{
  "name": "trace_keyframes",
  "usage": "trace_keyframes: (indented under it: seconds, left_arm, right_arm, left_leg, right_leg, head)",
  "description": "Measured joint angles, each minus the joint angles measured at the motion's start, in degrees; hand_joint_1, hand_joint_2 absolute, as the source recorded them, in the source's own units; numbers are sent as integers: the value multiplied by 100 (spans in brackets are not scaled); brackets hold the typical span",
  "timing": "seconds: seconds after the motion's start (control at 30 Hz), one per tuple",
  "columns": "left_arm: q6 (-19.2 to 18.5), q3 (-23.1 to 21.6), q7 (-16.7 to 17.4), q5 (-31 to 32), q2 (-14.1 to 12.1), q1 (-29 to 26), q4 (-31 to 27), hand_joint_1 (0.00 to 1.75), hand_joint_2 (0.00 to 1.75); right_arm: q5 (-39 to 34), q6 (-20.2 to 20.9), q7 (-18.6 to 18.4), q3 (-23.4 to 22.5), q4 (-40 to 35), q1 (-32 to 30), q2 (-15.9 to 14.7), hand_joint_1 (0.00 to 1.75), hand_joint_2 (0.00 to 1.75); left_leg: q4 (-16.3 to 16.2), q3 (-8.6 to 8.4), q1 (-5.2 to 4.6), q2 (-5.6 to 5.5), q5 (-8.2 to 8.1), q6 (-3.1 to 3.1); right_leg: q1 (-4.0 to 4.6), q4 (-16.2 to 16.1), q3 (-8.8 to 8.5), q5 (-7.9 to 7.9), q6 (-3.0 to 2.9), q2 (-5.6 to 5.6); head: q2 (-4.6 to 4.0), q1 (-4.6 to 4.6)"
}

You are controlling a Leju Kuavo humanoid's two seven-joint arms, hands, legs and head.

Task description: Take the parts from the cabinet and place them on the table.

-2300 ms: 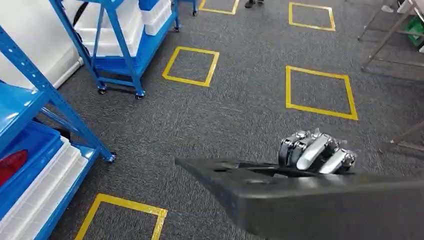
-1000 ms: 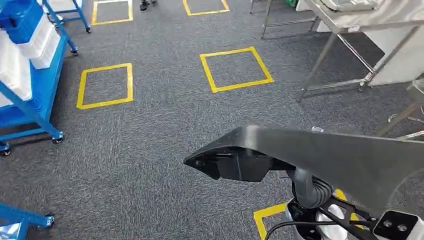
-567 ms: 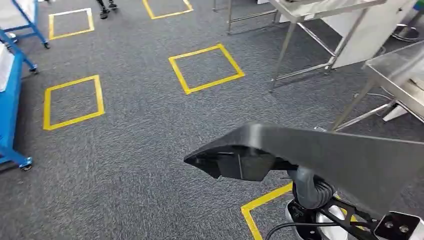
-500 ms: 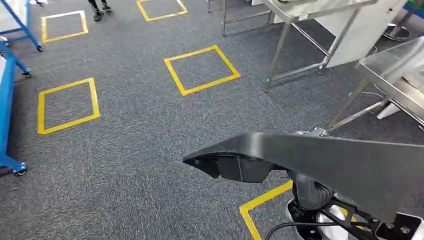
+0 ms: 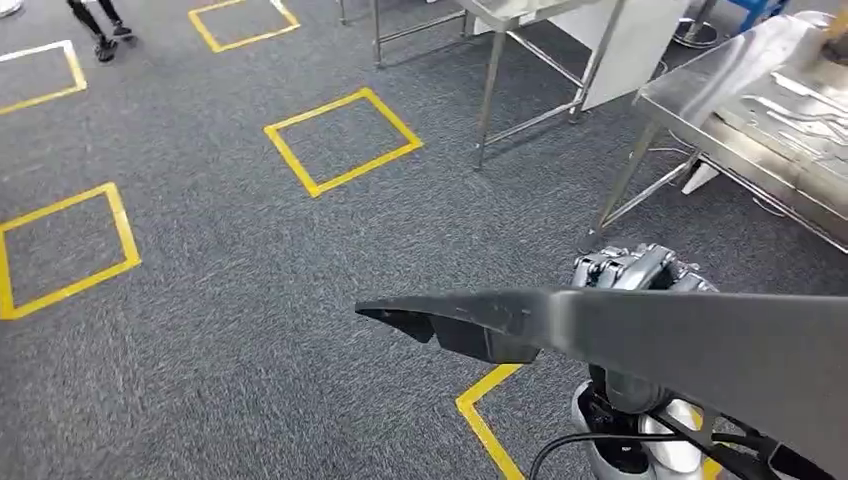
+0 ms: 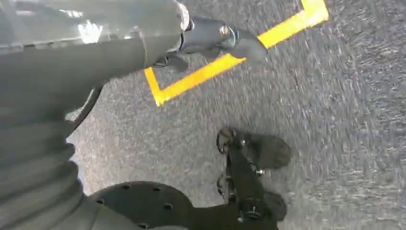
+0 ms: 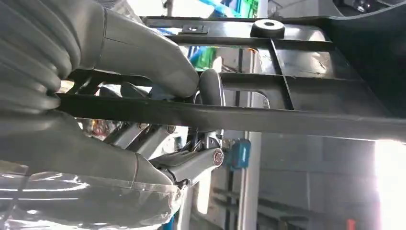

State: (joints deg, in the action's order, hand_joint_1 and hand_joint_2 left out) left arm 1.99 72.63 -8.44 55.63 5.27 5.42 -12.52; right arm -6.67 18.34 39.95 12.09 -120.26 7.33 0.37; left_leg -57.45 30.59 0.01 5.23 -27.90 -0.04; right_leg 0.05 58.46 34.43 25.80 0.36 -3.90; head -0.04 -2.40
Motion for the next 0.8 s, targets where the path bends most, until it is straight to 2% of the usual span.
trace_keyframes:
  seconds: [0.07,0.1,0.13,0.17,0.2,0.27,0.3,0.33,0.37,0.4,0.43,0.47,0.5,0.53,0.6,0.63,0.67,0.7,0.73,0.77,0.8]
  left_arm:
    - [4,0,20,-13,0,21,0,0,175]
    - [-24,0,26,-15,2,43,0,0,175]
    - [-39,0,26,-17,2,57,0,0,175]
    - [-46,0,22,-17,2,61,0,0,175]
    - [-44,0,18,-20,4,59,0,0,175]
    - [-26,0,20,-22,9,25,0,0,175]
    - [-18,0,20,-26,9,7,0,0,175]
    - [-11,0,22,-31,7,-5,0,0,175]
    - [-11,2,26,-33,4,-3,0,0,175]
    - [-13,2,26,-33,-2,4,0,0,175]
    - [-13,2,26,-35,-11,7,0,0,175]
    - [-13,2,28,-35,-22,0,0,0,175]
    - [-15,4,26,-37,-22,-2,0,0,175]
    - [-22,4,24,-44,-26,-5,0,0,175]
    - [-48,4,0,-68,-31,7,0,0,175]
    - [-77,4,-7,-74,-26,21,0,0,175]
    - [-92,4,-13,-74,-35,36,0,0,175]
    - [-98,4,-20,-74,-35,33,0,0,175]
    - [-98,4,-20,-72,-37,26,0,0,175]
    - [-98,4,-20,-72,-42,10,0,0,175]
    - [-98,4,-20,-68,-44,-1,0,0,175]
  right_arm:
    - [4,-33,0,48,24,24,-2,175,175]
    - [11,-77,0,72,48,42,-2,175,175]
    - [13,-94,-2,107,70,71,0,175,175]
    - [13,-98,0,148,92,128,0,175,175]
    - [13,-105,0,198,131,180,6,175,175]
    - [17,-120,-2,266,210,200,11,175,175]
    - [17,-135,-2,292,253,201,11,175,175]
    - [17,-161,-4,317,288,206,11,175,175]
    - [17,-175,-6,332,317,209,11,175,175]
    - [17,-177,-6,341,337,219,11,175,175]
    - [17,-177,-6,345,354,236,11,175,175]
    - [17,-179,-6,345,374,254,11,175,175]
    - [17,-186,-6,349,400,287,11,175,175]
    - [22,-199,-9,358,420,296,11,175,175]
    - [31,-216,-9,363,450,297,9,175,175]
    - [31,-234,-9,363,452,305,9,175,175]
    - [31,-254,-4,365,459,321,9,175,175]
    - [35,-275,-6,376,474,357,9,175,175]
    - [35,-297,-4,393,487,366,9,175,175]
    - [35,-299,-4,402,501,353,9,175,175]
    - [44,-317,-4,404,522,338,7,175,175]
  left_leg:
    - [9,-38,5,120,-20,-55]
    - [16,-64,11,189,-35,-91]
    - [-34,-62,40,95,-94,-132]
    - [-216,3,52,-192,-221,-153]
    - [-587,178,66,-360,-435,-161]
    - [-1574,676,65,-464,-839,-180]
    - [-1825,827,65,-466,-860,-181]
    - [-1791,846,65,-468,-733,-175]
    - [-1510,749,65,-476,-505,-158]
    - [-1022,550,65,-512,-204,-134]
    - [-484,320,66,-664,81,-109]
    - [-182,198,76,-994,121,-72]
    - [-27,143,102,-1063,89,-68]
    - [-58,158,62,-1008,91,-57]
    - [-37,145,36,-890,109,9]
    - [52,116,116,-796,162,59]
    - [98,89,93,-721,177,94]
    - [100,84,86,-644,180,117]
    - [99,85,67,-562,173,129]
    - [97,83,56,-484,166,136]
    - [92,88,53,-396,155,140]
  right_leg:
    - [36,14,23,20,-51,116]
    - [27,-15,18,5,-86,190]
    - [-18,-62,-27,-26,-130,254]
    - [-23,-75,-35,-30,-152,300]
    - [-24,-75,-32,-31,-195,348]
    - [-6,-72,-31,-29,-217,505]
    - [2,-65,-33,-29,-217,590]
    - [7,-62,-40,-29,-216,673]
    - [9,-56,-47,-28,-215,750]
    - [8,-47,-58,-24,-209,831]
    - [2,-34,-65,-15,-194,903]
    - [-15,-26,-40,-12,-179,946]
    - [8,15,2,-12,-132,1037]
    - [-35,2,33,-42,-82,1099]
    - [-67,-48,47,-79,0,1232]
    - [-36,-30,55,-72,32,1253]
    - [-9,103,107,37,37,892]
    - [-7,421,268,241,47,658]
    - [-24,886,495,464,70,537]
    - [-45,1325,714,636,86,482]
    - [-65,1660,891,719,105,458]
  head:
    - [-2,2]
    - [-2,0]
    - [0,0]
    - [0,2]
    - [-2,0]
    - [-2,0]
    - [-2,0]
    - [0,0]
    - [-2,0]
    - [-2,0]
    - [-2,0]
    - [-2,2]
    - [-2,2]
    - [-2,0]
    - [0,0]
    - [0,0]
    - [-2,2]
    - [-2,0]
    - [-2,2]
    - [-2,2]
    - [0,2]
